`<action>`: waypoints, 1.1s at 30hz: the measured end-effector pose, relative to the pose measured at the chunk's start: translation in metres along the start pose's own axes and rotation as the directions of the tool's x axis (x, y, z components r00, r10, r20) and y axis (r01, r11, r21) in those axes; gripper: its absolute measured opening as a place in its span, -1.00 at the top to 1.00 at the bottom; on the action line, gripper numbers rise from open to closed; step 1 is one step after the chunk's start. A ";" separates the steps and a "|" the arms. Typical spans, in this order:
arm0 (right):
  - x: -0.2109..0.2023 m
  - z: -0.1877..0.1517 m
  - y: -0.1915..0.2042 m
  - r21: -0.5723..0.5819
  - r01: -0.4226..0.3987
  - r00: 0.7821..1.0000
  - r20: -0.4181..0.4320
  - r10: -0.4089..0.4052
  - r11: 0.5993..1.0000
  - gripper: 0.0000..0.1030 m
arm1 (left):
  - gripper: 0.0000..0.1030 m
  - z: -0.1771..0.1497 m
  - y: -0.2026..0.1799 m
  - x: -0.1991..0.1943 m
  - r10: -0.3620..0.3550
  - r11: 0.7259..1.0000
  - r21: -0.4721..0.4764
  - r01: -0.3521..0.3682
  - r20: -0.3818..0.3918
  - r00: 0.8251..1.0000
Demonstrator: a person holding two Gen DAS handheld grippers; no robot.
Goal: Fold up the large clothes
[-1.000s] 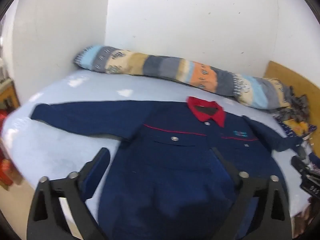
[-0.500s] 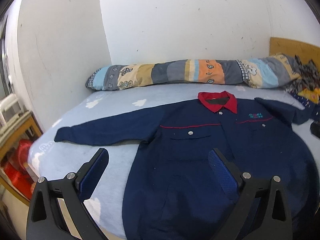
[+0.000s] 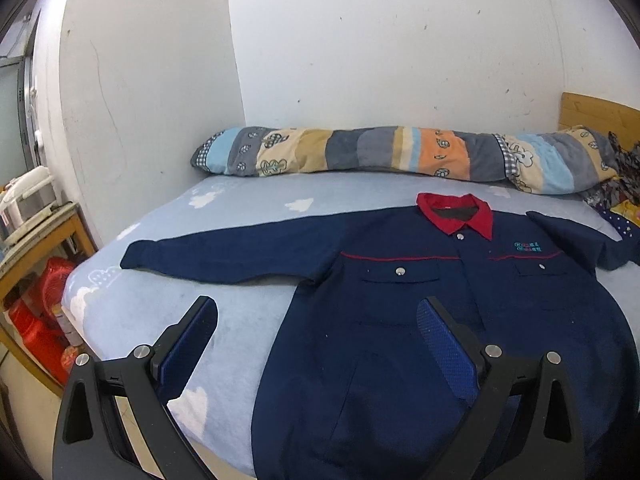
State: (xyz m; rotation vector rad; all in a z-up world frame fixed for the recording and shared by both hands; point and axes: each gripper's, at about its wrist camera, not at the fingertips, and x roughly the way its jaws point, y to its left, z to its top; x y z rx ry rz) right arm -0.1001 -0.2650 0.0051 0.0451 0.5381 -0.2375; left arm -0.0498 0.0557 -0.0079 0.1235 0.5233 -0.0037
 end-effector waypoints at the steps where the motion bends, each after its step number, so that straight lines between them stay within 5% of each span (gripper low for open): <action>1: 0.000 0.000 0.000 0.002 -0.004 1.000 0.000 0.004 1.000 -0.95 | -0.94 0.000 0.000 0.001 0.004 1.000 0.000 -0.004 -0.001 1.000; 33: 0.011 -0.004 0.002 0.001 -0.037 0.998 -0.044 0.037 0.999 -0.95 | -0.94 0.002 -0.010 0.003 -0.025 0.998 0.057 0.023 0.020 0.999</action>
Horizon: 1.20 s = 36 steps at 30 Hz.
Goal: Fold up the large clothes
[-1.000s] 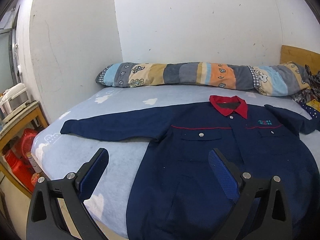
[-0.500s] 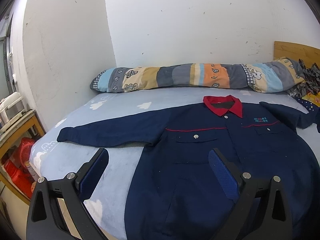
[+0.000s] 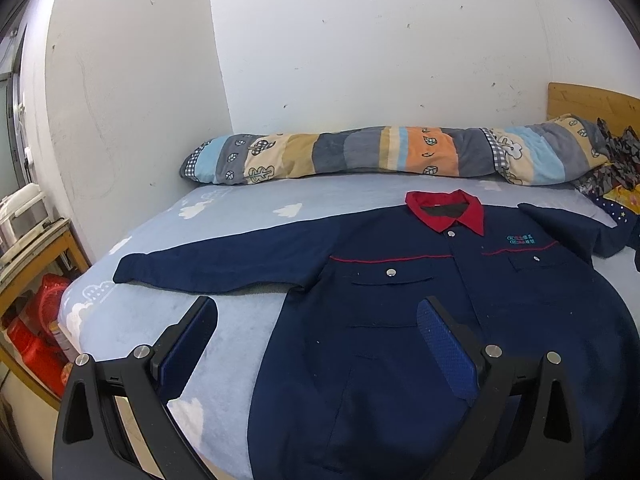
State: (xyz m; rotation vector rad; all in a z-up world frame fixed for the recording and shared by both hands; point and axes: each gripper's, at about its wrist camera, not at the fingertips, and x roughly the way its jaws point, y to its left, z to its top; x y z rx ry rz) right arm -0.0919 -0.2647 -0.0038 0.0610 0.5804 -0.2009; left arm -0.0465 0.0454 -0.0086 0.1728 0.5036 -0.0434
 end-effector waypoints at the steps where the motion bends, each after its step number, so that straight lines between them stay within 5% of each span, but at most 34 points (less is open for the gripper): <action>1: 0.000 -0.001 0.000 0.002 0.002 1.000 0.000 -0.002 1.000 -0.95 | -0.94 0.000 0.000 0.000 -0.004 1.000 0.001 0.004 -0.001 1.000; 36: 0.008 -0.009 -0.005 -0.002 -0.002 0.999 -0.038 0.002 1.000 -0.95 | -0.94 -0.002 -0.003 0.004 -0.029 1.000 0.007 0.029 -0.026 0.999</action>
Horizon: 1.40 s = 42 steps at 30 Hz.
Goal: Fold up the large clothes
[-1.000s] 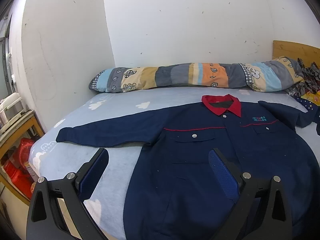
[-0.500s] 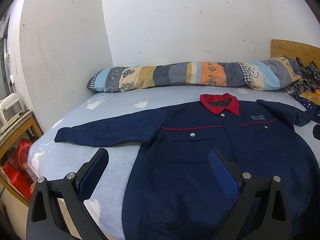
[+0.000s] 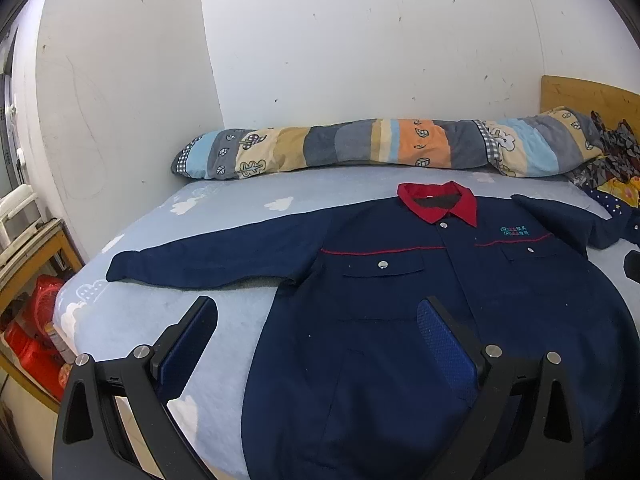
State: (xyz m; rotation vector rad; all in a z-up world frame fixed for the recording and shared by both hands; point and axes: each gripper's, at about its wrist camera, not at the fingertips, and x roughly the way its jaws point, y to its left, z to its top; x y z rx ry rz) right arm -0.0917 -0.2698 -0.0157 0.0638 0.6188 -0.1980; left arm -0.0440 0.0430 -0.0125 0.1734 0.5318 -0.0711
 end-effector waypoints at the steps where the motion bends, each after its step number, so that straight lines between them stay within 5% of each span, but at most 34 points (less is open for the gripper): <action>1: 0.000 0.000 0.001 0.000 0.000 1.000 -0.001 0.000 1.000 -0.95 | -0.94 0.000 0.000 0.000 -0.004 1.000 -0.004 0.004 0.000 1.000; 38: -0.001 0.004 0.001 0.006 0.038 0.999 -0.011 -0.038 0.999 -0.95 | -0.94 0.001 -0.011 -0.003 -0.011 1.000 0.011 0.011 0.011 1.000; 42: -0.004 0.012 -0.024 0.094 -0.029 0.999 -0.025 0.032 0.995 -0.93 | -0.94 0.007 -0.017 -0.001 -0.033 0.999 0.029 0.033 0.004 0.999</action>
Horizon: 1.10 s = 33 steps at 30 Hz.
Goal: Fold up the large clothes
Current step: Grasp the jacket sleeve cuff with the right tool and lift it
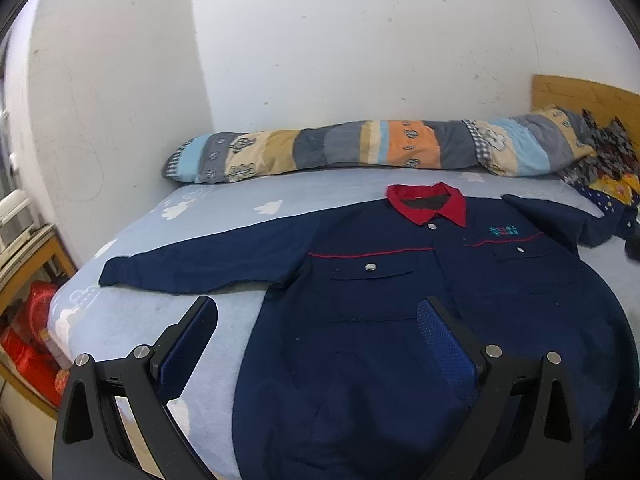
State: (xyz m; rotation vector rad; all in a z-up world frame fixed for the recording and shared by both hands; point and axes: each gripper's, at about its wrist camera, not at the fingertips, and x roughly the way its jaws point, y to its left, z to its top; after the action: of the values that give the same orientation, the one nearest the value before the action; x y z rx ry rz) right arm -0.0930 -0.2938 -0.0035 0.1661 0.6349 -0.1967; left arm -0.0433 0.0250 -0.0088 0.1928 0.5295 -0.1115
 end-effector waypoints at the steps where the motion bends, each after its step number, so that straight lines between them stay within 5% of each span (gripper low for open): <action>1: -0.002 0.006 -0.014 0.046 -0.024 1.000 -0.002 0.024 0.999 -0.91 | -0.94 0.004 -0.003 0.001 -0.002 1.000 0.011 0.002 0.004 1.000; 8: -0.002 0.035 -0.161 0.413 -0.093 0.995 0.018 0.094 0.906 -0.72 | -0.94 0.030 -0.023 0.028 -0.058 0.997 0.041 0.058 -0.007 0.998; 12: 0.020 0.036 -0.270 0.632 -0.037 0.999 0.004 0.044 0.774 -0.32 | -0.94 0.029 -0.035 0.035 -0.138 0.990 0.022 0.139 -0.052 0.989; 15: 0.046 0.046 -0.324 0.726 -0.005 1.000 -0.015 0.022 0.688 -0.31 | -0.94 0.027 -0.047 0.032 -0.158 0.984 0.070 0.162 -0.049 0.986; 21: 0.115 0.081 -0.379 0.794 0.091 0.996 -0.080 -0.045 0.601 -0.31 | -0.94 0.021 -0.057 0.027 -0.206 0.969 0.123 0.214 -0.074 0.976; 30: 0.208 0.094 -0.450 0.798 0.321 0.945 -0.238 -0.223 0.511 0.05 | -0.94 0.021 -0.052 0.043 -0.253 0.960 0.087 0.267 -0.149 0.956; 33: 0.229 0.091 -0.465 0.796 0.323 0.945 -0.249 -0.209 0.512 0.59 | -0.94 0.020 -0.051 0.047 -0.272 0.956 0.066 0.286 -0.170 0.947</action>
State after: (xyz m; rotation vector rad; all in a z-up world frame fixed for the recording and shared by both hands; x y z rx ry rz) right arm 0.0313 -0.7936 -0.1121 1.0310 0.6444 -0.8089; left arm -0.0010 -0.0316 -0.0232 0.2144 0.7104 -0.3996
